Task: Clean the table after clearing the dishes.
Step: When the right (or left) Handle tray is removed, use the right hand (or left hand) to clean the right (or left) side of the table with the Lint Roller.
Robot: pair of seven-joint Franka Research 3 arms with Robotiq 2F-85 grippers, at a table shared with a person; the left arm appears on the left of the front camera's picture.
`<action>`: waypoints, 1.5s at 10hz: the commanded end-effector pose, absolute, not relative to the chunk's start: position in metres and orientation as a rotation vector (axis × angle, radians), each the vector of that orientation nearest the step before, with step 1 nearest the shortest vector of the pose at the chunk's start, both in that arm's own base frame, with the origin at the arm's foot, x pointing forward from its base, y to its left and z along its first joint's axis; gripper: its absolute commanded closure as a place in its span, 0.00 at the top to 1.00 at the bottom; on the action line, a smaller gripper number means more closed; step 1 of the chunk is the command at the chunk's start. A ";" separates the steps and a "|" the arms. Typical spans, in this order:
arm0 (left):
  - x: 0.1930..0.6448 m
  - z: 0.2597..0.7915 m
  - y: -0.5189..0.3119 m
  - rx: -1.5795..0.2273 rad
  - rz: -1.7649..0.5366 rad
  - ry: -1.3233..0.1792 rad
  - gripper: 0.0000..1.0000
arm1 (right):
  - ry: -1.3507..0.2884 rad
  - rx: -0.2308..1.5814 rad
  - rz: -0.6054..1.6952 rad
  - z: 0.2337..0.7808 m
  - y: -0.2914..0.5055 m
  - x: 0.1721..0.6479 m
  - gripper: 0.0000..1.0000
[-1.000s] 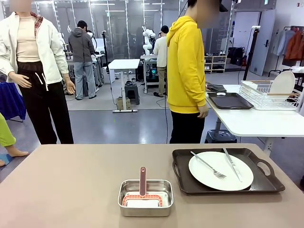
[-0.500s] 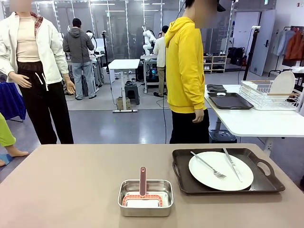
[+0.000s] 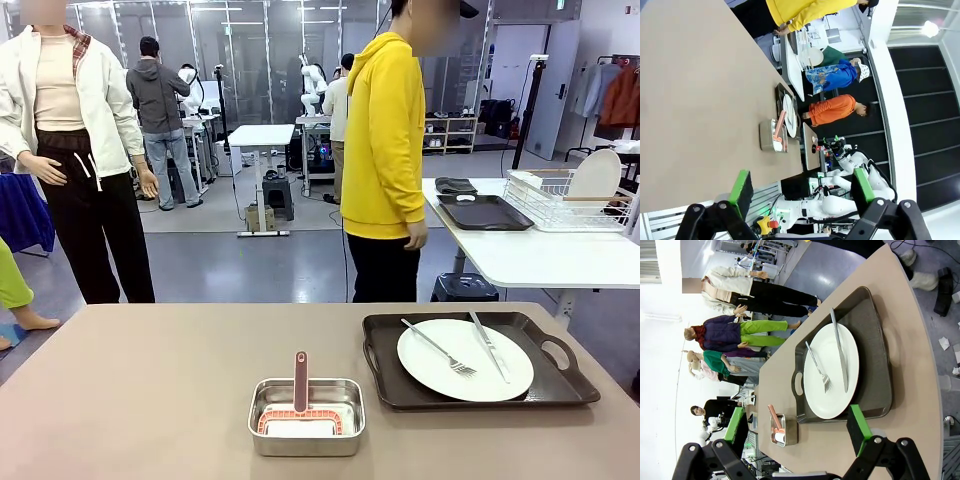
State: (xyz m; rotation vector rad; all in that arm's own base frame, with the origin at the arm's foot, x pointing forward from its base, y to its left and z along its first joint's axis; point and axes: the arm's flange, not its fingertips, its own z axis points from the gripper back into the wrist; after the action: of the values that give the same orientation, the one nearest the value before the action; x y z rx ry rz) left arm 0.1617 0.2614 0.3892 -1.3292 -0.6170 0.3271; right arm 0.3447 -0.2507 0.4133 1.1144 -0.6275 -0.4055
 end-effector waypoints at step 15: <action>0.162 0.391 0.262 -1.342 0.326 -0.629 1.00 | -0.630 1.114 -0.384 0.415 -0.250 0.343 1.00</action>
State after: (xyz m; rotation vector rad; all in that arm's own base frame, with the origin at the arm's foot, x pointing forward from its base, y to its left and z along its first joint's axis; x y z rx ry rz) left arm 0.1617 0.2614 0.3892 -1.3292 -0.6170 0.3271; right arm 0.3447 -0.2507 0.4133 1.1144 -0.6275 -0.4055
